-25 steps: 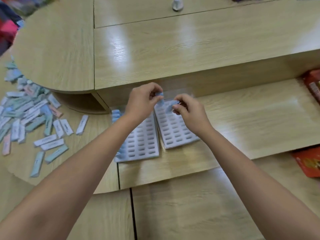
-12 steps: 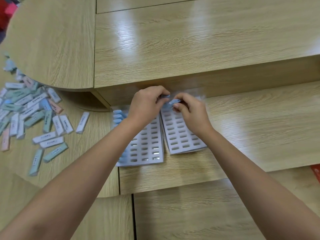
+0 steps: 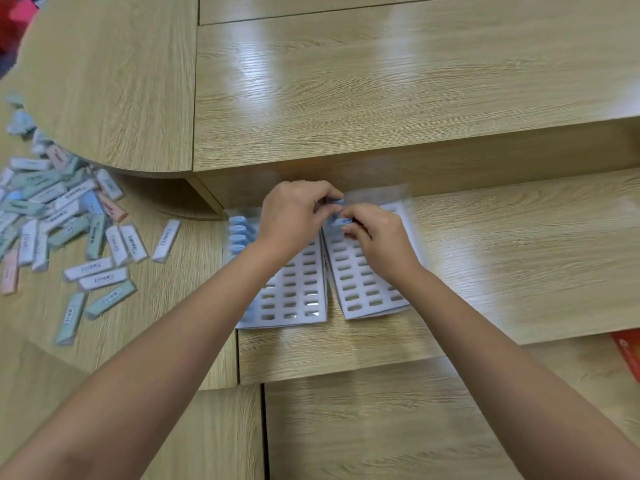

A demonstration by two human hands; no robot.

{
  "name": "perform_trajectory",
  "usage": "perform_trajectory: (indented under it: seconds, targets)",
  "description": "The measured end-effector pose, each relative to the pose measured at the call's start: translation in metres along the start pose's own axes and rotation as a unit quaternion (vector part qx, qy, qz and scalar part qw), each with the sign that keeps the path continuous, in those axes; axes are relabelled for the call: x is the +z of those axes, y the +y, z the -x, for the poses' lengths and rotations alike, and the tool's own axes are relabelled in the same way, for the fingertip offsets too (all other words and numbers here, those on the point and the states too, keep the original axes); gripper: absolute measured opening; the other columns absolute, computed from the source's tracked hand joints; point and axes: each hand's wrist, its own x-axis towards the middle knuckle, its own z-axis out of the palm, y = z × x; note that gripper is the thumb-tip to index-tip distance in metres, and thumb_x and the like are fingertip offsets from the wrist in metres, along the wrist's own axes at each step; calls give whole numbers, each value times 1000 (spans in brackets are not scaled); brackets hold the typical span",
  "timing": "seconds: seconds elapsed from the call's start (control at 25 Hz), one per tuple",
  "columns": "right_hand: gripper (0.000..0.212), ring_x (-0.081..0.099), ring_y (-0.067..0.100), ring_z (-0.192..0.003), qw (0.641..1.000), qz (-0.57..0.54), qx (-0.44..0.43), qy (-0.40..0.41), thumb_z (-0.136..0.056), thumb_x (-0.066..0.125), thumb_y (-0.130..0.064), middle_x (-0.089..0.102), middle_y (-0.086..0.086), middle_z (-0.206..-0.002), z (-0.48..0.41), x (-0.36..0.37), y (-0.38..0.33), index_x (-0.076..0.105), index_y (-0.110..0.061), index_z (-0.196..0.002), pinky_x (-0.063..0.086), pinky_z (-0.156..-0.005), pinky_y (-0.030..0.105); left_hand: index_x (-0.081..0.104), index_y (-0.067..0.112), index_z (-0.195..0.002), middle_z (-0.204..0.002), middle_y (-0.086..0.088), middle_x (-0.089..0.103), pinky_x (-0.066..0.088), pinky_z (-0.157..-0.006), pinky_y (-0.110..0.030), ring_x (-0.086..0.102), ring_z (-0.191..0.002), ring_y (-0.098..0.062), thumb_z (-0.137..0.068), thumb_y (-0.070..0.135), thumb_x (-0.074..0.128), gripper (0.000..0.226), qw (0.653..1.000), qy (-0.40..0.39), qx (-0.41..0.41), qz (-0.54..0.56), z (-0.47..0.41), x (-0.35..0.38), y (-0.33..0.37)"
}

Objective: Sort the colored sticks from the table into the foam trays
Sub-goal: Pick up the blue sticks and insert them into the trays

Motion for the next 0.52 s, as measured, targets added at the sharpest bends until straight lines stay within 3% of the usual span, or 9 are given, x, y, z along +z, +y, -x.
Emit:
perform_trajectory:
  seconds: [0.24, 0.52]
  targets:
    - [12, 53, 6, -72, 1000, -18, 2, 7, -87, 58, -2, 64, 6, -81, 25, 4, -1, 67, -5, -94, 45, -66, 14, 71, 18, -81, -83, 7, 68, 34, -68, -28, 57, -81, -16, -80, 32, 62, 16, 995, 25, 67, -71, 30, 11, -5]
    - [12, 52, -5, -72, 1000, -17, 18, 17, -87, 59, -2, 58, -4, -79, 23, 9, -3, 67, -7, -95, 37, -68, 5, 75, 19, -84, -90, -1, 62, 41, -65, -34, 56, -79, -22, -83, 32, 58, 21, 993, 23, 69, -92, 27, 13, -7]
